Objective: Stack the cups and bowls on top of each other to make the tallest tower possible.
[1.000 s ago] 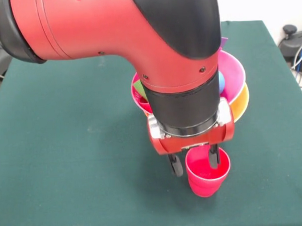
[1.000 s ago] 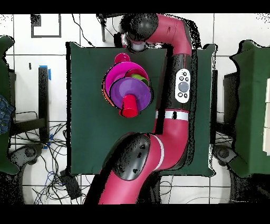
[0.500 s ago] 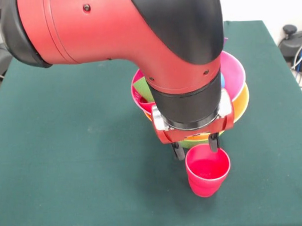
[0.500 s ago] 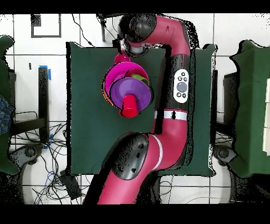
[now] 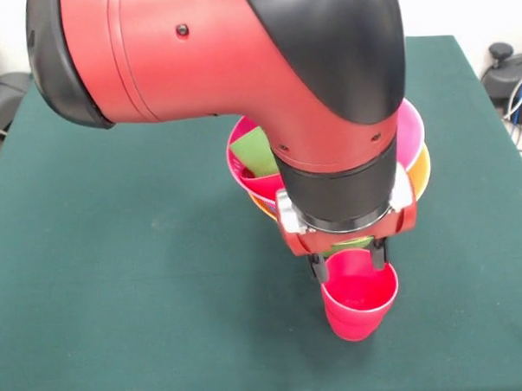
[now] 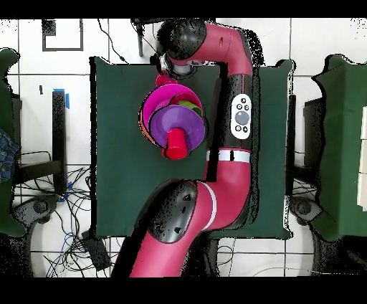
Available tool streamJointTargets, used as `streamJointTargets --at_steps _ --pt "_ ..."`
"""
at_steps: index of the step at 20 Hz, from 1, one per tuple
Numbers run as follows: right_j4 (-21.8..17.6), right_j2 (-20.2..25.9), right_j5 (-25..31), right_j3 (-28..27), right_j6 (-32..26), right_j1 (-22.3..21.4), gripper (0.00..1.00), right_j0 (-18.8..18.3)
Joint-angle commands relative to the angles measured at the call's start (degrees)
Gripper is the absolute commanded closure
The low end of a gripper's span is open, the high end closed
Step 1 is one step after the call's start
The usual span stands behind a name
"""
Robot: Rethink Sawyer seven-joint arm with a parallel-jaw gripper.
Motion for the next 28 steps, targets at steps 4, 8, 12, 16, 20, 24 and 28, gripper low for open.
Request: streamJointTargets --at_steps 4,8,12,16,20,24,28 --pt "-4.8 -5.0 -5.2 2.0 4.3 -1.1 0.00 1.7" --pt "-5.0 -5.9 -4.8 1.3 3.7 -1.3 0.00 1.8" --pt "-6.1 -5.4 -3.9 -0.5 2.6 -0.5 0.00 2.2" --pt "-5.7 -6.0 -5.2 0.2 2.4 -0.3 0.00 2.0" --pt "-4.8 -6.0 -5.5 0.9 2.9 0.4 0.00 2.1" --pt "-4.8 -4.8 -5.2 -0.2 2.7 1.8 0.00 2.5" --pt "-3.7 -5.0 -6.5 0.8 3.1 2.2 0.00 2.3"
